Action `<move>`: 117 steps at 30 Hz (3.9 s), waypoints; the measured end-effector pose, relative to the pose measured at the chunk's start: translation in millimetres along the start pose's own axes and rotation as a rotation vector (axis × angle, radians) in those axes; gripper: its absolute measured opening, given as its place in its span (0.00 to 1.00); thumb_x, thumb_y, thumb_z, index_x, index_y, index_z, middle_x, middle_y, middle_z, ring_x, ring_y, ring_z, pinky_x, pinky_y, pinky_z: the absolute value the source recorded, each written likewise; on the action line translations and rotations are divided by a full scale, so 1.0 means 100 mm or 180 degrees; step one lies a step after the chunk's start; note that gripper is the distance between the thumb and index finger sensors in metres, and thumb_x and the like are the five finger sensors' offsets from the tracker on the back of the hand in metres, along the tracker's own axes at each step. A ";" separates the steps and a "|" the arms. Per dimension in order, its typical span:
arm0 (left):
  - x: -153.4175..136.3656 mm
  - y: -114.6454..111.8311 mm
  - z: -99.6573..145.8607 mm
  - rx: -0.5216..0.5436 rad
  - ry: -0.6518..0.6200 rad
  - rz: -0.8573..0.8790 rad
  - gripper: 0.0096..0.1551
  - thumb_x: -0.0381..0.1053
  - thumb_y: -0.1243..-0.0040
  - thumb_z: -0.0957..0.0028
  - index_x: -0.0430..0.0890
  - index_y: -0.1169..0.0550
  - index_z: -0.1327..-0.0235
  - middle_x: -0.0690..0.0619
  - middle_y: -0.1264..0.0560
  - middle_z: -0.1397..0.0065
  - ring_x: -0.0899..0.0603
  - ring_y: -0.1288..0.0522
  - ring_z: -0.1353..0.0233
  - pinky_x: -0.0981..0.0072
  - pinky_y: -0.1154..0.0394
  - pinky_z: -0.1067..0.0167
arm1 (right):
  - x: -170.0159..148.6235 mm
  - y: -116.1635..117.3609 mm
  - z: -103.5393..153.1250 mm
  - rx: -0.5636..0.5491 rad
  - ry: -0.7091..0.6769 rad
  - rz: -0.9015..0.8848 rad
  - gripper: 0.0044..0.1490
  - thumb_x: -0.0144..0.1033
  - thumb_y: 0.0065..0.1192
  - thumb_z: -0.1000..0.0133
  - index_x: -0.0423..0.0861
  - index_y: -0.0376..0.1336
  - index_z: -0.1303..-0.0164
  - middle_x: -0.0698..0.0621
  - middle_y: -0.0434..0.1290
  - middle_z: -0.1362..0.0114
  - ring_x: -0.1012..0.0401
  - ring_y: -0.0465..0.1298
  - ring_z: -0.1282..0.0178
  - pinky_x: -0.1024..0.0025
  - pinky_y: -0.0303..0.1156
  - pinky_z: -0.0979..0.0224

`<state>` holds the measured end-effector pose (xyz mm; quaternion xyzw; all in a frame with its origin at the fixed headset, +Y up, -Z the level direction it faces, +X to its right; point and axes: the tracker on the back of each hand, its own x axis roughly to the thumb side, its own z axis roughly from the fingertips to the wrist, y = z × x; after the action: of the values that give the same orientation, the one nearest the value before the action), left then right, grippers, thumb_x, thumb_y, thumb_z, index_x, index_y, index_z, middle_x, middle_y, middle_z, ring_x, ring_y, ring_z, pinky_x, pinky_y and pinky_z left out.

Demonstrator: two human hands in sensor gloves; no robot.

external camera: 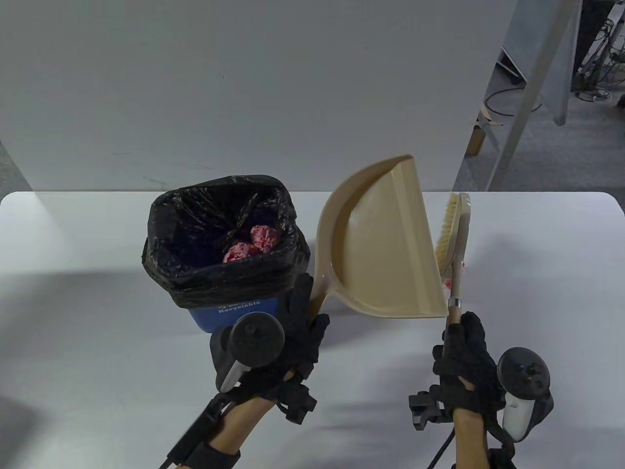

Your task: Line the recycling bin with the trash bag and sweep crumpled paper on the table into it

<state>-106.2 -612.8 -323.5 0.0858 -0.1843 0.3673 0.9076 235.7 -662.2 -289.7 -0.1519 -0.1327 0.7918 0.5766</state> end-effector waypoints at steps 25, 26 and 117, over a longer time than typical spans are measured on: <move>-0.39 -0.56 0.23 -0.1017 0.1235 -0.0663 0.48 0.46 0.46 0.37 0.31 0.57 0.18 0.29 0.48 0.19 0.37 0.27 0.32 0.56 0.15 0.43 | -0.08 0.13 -0.15 -0.0339 0.0098 0.1422 0.39 0.35 0.50 0.33 0.32 0.45 0.16 0.29 0.62 0.27 0.48 0.76 0.47 0.56 0.80 0.49; -0.39 -0.58 0.23 -0.1056 0.1273 -0.0685 0.48 0.46 0.46 0.37 0.31 0.57 0.18 0.29 0.48 0.19 0.36 0.27 0.32 0.56 0.15 0.43 | -0.09 0.16 -0.17 -0.0324 0.0093 0.1488 0.39 0.35 0.50 0.33 0.32 0.45 0.17 0.29 0.62 0.27 0.48 0.77 0.47 0.56 0.80 0.49; 0.10 1.27 0.14 0.0112 0.0525 0.0318 0.43 0.44 0.44 0.37 0.38 0.50 0.14 0.35 0.46 0.15 0.34 0.27 0.32 0.51 0.19 0.43 | -0.10 0.25 -0.09 0.0384 0.0221 0.0277 0.37 0.36 0.44 0.32 0.32 0.46 0.17 0.31 0.65 0.29 0.50 0.78 0.50 0.60 0.81 0.53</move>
<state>-191.7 -519.5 -303.7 0.0619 -0.1066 0.4211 0.8986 220.1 -679.0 -307.1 -0.1500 -0.0580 0.8169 0.5540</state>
